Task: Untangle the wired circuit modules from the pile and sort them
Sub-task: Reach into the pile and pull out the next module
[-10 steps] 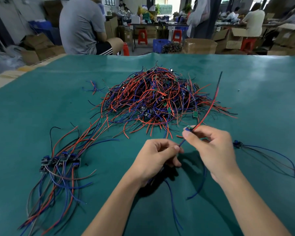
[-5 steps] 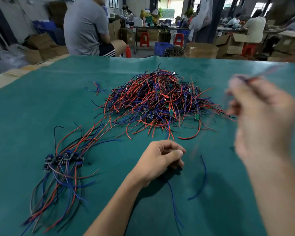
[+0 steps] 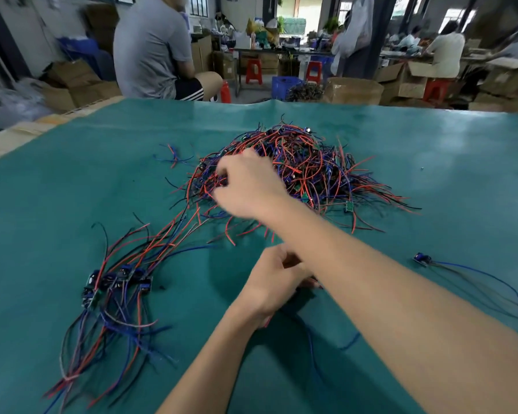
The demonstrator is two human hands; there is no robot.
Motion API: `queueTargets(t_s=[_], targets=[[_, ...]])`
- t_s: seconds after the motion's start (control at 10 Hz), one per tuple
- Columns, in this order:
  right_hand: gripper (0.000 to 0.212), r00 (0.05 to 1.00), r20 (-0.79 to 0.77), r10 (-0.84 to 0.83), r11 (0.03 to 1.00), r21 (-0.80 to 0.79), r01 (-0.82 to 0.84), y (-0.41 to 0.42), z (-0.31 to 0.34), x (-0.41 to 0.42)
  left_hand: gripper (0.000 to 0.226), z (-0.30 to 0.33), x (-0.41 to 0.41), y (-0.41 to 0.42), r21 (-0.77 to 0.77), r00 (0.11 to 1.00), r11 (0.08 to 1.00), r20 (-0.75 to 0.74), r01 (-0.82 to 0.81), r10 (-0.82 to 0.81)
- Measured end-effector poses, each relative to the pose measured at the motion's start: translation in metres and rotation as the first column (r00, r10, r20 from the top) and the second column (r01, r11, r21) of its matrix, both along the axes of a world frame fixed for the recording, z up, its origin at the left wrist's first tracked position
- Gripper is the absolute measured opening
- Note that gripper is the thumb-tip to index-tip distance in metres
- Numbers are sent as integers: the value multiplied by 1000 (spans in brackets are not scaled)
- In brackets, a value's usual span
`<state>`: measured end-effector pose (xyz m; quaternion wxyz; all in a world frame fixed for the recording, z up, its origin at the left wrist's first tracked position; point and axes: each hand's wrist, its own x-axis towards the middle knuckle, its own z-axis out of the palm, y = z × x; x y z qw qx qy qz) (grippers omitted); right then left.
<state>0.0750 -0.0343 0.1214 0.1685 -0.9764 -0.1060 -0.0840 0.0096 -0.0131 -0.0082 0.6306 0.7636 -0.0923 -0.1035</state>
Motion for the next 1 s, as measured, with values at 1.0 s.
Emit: queueTargets(t_s=[1.0], targets=[[24,992,-122,19,369,923,107,-153,-42,-94,42,18,-5,-7,-511,983,860,-147,20,-111]])
